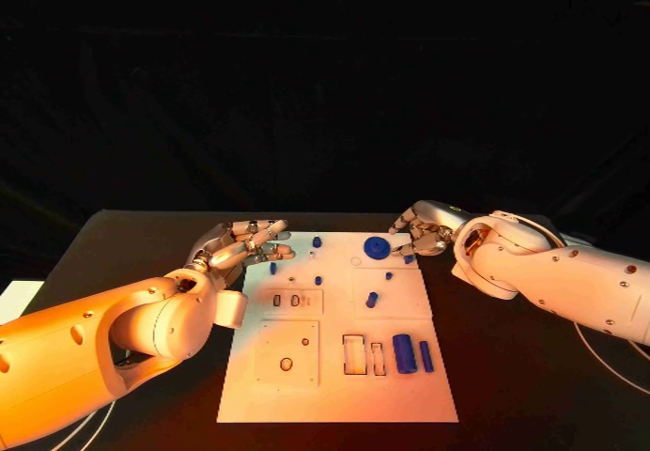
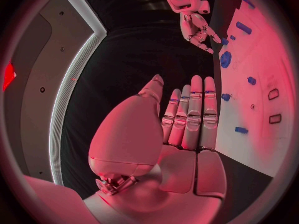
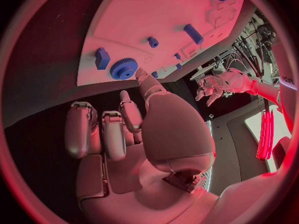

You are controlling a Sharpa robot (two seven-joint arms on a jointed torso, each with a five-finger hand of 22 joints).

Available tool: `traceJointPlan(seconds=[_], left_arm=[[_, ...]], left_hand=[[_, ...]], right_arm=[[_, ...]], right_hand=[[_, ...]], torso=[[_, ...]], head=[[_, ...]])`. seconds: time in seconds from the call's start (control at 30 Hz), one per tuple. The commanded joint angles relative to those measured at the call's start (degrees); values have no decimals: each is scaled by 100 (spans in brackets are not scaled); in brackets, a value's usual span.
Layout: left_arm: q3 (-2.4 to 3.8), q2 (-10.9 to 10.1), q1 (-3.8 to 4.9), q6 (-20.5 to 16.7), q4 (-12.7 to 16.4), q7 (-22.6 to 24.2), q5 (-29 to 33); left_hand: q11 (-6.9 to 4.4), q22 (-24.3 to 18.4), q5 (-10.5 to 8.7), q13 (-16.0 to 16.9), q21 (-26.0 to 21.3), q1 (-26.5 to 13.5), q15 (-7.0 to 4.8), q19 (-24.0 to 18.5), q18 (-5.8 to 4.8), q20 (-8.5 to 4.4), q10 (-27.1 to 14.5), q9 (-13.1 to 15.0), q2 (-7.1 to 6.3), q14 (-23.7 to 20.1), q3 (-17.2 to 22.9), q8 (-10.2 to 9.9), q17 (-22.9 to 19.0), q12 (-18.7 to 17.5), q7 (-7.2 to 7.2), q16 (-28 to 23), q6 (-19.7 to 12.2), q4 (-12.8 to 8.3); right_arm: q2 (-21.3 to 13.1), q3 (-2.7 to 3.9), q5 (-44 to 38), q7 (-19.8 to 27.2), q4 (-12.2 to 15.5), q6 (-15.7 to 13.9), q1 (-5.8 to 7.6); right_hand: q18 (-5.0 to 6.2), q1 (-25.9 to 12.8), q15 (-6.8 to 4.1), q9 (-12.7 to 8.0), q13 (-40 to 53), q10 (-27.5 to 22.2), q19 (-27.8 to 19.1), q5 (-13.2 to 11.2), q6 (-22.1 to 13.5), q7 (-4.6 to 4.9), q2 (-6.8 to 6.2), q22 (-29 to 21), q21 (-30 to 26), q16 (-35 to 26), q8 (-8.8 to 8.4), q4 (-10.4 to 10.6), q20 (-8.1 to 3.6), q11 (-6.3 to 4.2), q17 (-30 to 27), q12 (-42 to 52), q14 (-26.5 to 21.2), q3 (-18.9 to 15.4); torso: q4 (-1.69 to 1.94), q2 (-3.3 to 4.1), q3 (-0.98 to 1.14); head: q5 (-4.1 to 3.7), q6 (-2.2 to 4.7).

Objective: Assemble the parts on the task board

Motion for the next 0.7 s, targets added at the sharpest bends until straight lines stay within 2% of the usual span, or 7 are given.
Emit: traceJointPlan(seconds=[0.03, 0.13, 0.3, 0.7], left_arm=[[4, 17, 3, 121, -6, 52, 13], [4, 24, 3, 125, -12, 51, 13], [4, 32, 3, 133, -19, 46, 13], [3, 46, 3, 137, -27, 39, 13]], left_hand=[[14, -8, -15, -5, -27, -35, 20, 27, 58, -3, -14, -5, 44, 11, -6, -32, 6, -28, 13, -30, -11, -30], [14, -8, -15, -5, -27, -35, 20, 27, 58, -3, -14, -5, 44, 11, -6, -32, 6, -28, 13, -30, -11, -30], [14, -8, -15, -5, -27, -35, 20, 27, 58, -3, -14, -5, 44, 11, -6, -32, 6, -28, 13, -30, -11, -30], [14, -8, -15, -5, -27, -35, 20, 27, 58, -3, -14, -5, 44, 11, -6, -32, 6, -28, 13, -30, -11, -30]], right_arm=[[89, 1, -192, -270, -67, 162, -1], [220, 1, -189, -348, -184, 216, 0], [359, 1, -187, -473, -310, 240, -1], [583, 1, -180, -739, -538, 415, 11]], right_hand=[[-82, -36, 33, -7, 199, 90, 74, -13, 33, 4, 66, 95, 68, 69, 32, 13, 8, 8, 986, 183, 499, -59], [-94, -54, 44, -12, 384, 168, 105, -17, 14, 14, 83, 162, 106, 107, 25, 38, 19, 19, 1063, 349, 512, -104], [-104, -74, 57, -17, 524, 223, 130, -20, -11, 25, 100, 216, 136, 131, 13, 66, 30, 32, 1113, 472, 520, -148], [-115, -111, 70, -20, 608, 249, 157, -16, -36, 37, 121, 273, 168, 152, 3, 107, 42, 46, 1156, 542, 527, -195]], torso=[[5, 2, 1], [-1, 1, -4], [0, -1, 0], [-9, -2, -5]], head=[[9, -10], [18, -9], [28, -24], [39, -24]])
